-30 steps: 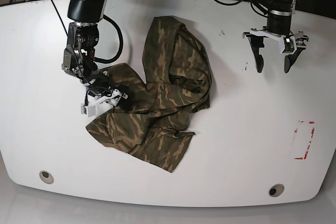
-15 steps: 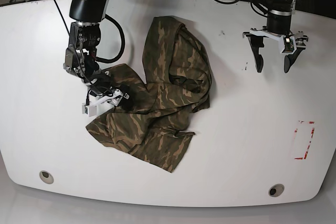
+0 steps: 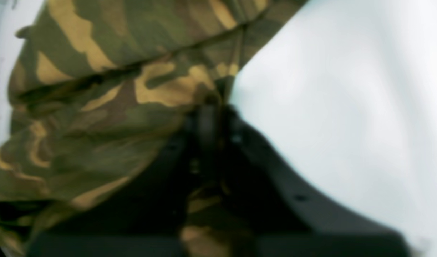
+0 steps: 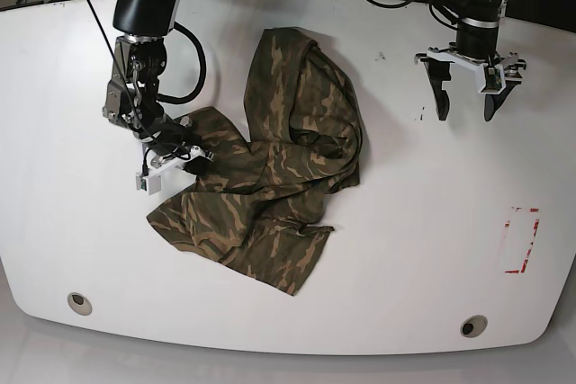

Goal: Layout the t-shirt on the table in an organized manner, then fold the t-shirt properly
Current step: 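Close the right gripper on the shirt edge, then lower the left gripper onto the bunched shirt fabric and grasp it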

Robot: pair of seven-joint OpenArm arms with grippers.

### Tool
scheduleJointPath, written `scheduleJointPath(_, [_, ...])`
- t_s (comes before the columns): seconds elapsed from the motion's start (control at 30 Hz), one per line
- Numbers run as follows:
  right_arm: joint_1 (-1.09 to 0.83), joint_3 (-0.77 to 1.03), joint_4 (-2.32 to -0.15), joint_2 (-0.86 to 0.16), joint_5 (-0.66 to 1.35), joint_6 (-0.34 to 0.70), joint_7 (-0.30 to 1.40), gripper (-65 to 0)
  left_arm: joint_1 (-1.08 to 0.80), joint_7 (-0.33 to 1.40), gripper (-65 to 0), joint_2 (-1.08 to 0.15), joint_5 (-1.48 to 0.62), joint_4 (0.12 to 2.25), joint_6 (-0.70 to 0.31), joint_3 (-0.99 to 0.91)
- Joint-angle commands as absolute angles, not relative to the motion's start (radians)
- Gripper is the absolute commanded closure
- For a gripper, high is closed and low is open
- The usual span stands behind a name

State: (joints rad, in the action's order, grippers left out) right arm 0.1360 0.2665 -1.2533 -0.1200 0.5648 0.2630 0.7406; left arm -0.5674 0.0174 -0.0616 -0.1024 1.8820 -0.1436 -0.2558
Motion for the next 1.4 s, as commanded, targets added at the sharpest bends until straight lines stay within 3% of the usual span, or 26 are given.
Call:
scheduleJointPath(0.0, [0.157,0.266,-1.270,-0.130,0.538,0.269,0.730,0.0,-0.552,0.025,-45.1,-0.070,-0.107,1.899,-0.143,-0.257])
scheduleJointPath(0.13, [0.156,0.266,-1.277,-0.131,0.529,0.269,0.734,0.0,-0.533,0.079,-45.5,-0.070,-0.113,1.903,-0.156,-0.254])
scheduleJointPath(0.37, [0.120,0.266,-1.354,-0.134,0.524,0.269,0.736,0.0,-0.499,0.120,-47.5,-0.065,-0.113,1.905,-0.288,-0.246])
scheduleJointPath(0.57, [0.101,0.266,-1.386,-0.136,0.522,0.269,0.736,0.0,-0.469,0.147,-65.0,-0.065,-0.113,1.905,-0.289,-0.217])
scheduleJointPath(0.73, [0.094,0.266,-1.400,-0.136,0.522,0.269,0.736,0.0,-0.453,0.176,-65.0,-0.070,-0.113,1.905,-0.295,-0.168])
scheduleJointPath(0.9, [0.093,0.265,-1.400,-0.136,0.522,0.269,0.736,0.0,-0.441,0.200,-65.0,-0.082,-0.110,1.905,-0.438,-0.099])
scheduleJointPath(1.03, [0.093,0.265,-1.400,-0.136,0.521,0.269,0.736,0.0,-0.444,0.206,-65.0,-0.082,-0.107,1.905,-0.495,-0.050])
scheduleJointPath(1.37, [0.093,0.265,-1.395,-0.151,0.521,0.269,0.736,0.0,-0.493,0.200,-65.0,-0.093,-0.105,1.905,-0.510,0.016])
